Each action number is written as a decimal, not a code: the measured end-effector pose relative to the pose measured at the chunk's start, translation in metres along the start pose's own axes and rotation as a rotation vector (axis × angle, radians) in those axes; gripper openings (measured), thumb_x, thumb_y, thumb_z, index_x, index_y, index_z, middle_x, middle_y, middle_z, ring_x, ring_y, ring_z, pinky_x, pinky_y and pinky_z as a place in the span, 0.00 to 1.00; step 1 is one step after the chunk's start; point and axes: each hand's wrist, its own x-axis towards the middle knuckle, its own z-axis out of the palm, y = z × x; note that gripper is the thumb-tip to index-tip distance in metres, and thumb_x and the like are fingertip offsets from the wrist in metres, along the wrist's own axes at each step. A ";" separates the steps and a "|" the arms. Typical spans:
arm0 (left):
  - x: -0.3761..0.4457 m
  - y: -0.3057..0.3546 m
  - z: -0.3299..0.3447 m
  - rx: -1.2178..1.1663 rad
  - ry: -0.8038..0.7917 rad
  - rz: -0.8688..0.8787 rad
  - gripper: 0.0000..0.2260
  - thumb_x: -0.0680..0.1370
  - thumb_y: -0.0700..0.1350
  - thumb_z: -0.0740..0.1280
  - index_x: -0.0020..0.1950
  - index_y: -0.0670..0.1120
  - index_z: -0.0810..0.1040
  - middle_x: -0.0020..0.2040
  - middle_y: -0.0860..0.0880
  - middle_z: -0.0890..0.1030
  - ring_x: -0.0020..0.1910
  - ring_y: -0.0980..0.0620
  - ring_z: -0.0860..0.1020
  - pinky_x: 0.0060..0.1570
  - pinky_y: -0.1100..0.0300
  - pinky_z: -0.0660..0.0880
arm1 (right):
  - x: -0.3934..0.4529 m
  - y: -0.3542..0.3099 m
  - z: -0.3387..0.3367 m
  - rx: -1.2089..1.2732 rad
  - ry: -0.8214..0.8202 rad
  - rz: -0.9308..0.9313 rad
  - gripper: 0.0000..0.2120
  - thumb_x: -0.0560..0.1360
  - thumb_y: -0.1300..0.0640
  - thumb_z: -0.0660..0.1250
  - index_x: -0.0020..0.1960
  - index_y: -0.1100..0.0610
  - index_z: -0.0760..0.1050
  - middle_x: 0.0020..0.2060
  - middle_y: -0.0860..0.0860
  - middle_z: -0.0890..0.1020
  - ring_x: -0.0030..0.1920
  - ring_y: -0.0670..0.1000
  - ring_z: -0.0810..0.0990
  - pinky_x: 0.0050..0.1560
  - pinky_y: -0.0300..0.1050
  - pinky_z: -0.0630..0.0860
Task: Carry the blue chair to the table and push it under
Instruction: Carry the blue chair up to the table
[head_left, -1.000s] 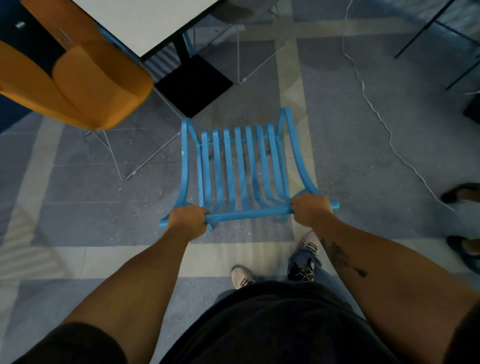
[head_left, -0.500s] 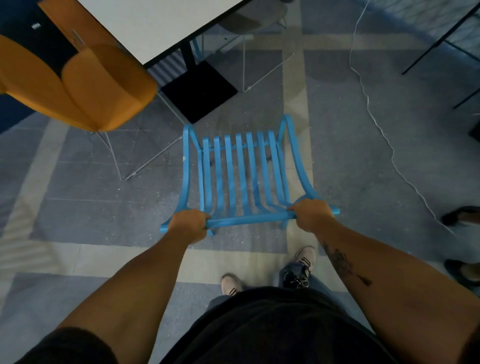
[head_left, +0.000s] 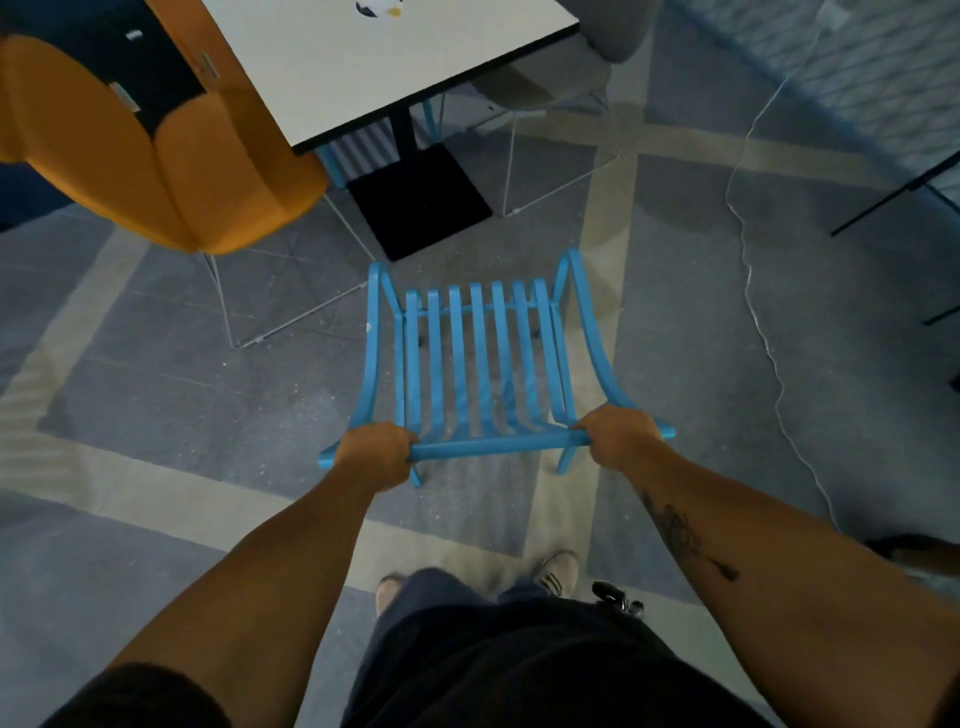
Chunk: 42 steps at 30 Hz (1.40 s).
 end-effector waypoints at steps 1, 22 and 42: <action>0.004 0.007 -0.004 -0.015 -0.002 -0.007 0.16 0.84 0.54 0.64 0.71 0.59 0.80 0.62 0.50 0.84 0.62 0.46 0.84 0.65 0.47 0.81 | 0.006 0.009 -0.006 -0.006 0.002 -0.011 0.22 0.81 0.57 0.63 0.72 0.38 0.77 0.65 0.49 0.80 0.65 0.56 0.82 0.63 0.53 0.79; 0.155 0.067 -0.115 -0.097 -0.035 -0.097 0.15 0.84 0.53 0.65 0.69 0.58 0.80 0.62 0.50 0.84 0.62 0.45 0.84 0.63 0.47 0.82 | 0.170 0.114 -0.135 -0.116 0.029 -0.101 0.22 0.81 0.59 0.65 0.70 0.40 0.78 0.65 0.49 0.81 0.63 0.54 0.82 0.57 0.50 0.77; 0.238 0.171 -0.214 -0.322 -0.048 -0.294 0.17 0.84 0.49 0.65 0.71 0.62 0.80 0.62 0.54 0.84 0.64 0.49 0.82 0.66 0.48 0.80 | 0.298 0.231 -0.252 -0.344 0.051 -0.312 0.22 0.82 0.60 0.63 0.73 0.43 0.76 0.65 0.51 0.79 0.63 0.55 0.82 0.62 0.51 0.80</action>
